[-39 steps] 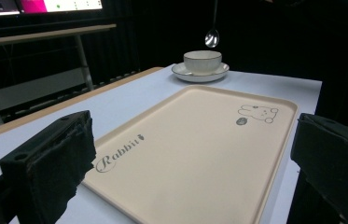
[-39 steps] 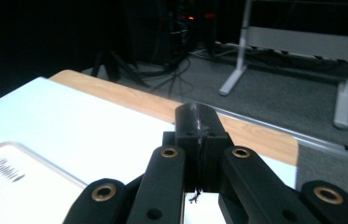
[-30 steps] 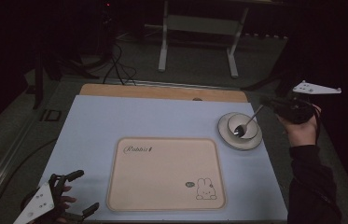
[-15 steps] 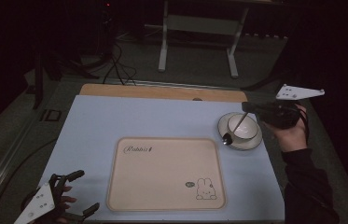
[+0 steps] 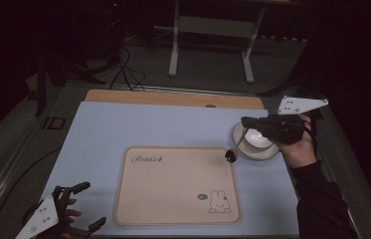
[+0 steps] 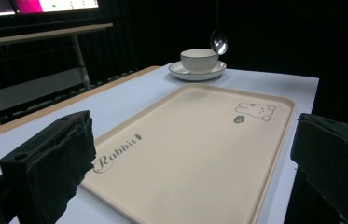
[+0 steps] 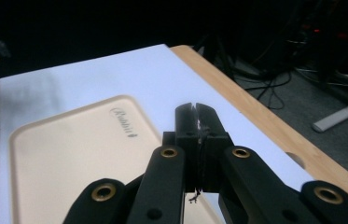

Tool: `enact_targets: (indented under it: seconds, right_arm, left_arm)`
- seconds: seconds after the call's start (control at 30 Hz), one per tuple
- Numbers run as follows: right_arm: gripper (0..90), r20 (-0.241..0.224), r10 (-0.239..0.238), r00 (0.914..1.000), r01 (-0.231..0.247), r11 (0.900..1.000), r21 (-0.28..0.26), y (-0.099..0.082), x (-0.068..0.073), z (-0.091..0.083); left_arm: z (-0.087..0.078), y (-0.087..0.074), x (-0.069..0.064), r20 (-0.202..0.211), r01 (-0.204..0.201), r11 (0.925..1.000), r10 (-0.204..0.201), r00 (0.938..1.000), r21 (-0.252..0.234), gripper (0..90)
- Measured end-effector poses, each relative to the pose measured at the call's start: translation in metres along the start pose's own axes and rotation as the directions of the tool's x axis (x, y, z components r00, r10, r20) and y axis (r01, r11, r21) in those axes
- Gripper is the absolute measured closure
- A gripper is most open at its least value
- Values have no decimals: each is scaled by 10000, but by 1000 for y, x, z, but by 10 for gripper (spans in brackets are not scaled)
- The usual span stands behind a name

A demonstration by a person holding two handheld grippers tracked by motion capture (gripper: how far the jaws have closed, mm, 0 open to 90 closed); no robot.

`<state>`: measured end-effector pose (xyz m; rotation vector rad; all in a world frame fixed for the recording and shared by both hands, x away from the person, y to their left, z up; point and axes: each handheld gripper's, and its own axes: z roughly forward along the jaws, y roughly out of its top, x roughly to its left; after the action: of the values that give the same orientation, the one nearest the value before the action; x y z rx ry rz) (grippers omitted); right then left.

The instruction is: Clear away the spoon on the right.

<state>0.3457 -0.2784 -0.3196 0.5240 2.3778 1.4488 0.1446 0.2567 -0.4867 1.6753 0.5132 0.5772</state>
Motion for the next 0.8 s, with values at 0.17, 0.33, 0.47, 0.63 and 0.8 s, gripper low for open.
enact_targets:
  seconds: [0.17,0.33,0.47,0.63,0.8]
  right_arm:
    - [894,-423,-148,9990,150,9999,44,1,8,7]
    - [893,-951,-553,9939,562,9984,68,1,20,20]
    - [893,-1201,-694,9903,705,9975,49,0,26,27]
    - [893,-1886,-704,9795,755,9969,198,-1,36,36]
    - [893,-2277,-737,9709,835,9959,336,-5,46,49]
  left_arm:
    - [0,0,0,-3,-11,10000,11,10000,1,0]
    - [0,0,0,14,-11,10000,11,10000,1,0]
    - [0,0,0,16,-21,10000,21,10000,25,0]
    - [0,0,0,35,-8,10000,8,10000,7,0]
    - [0,0,0,37,-51,10000,51,10000,15,0]
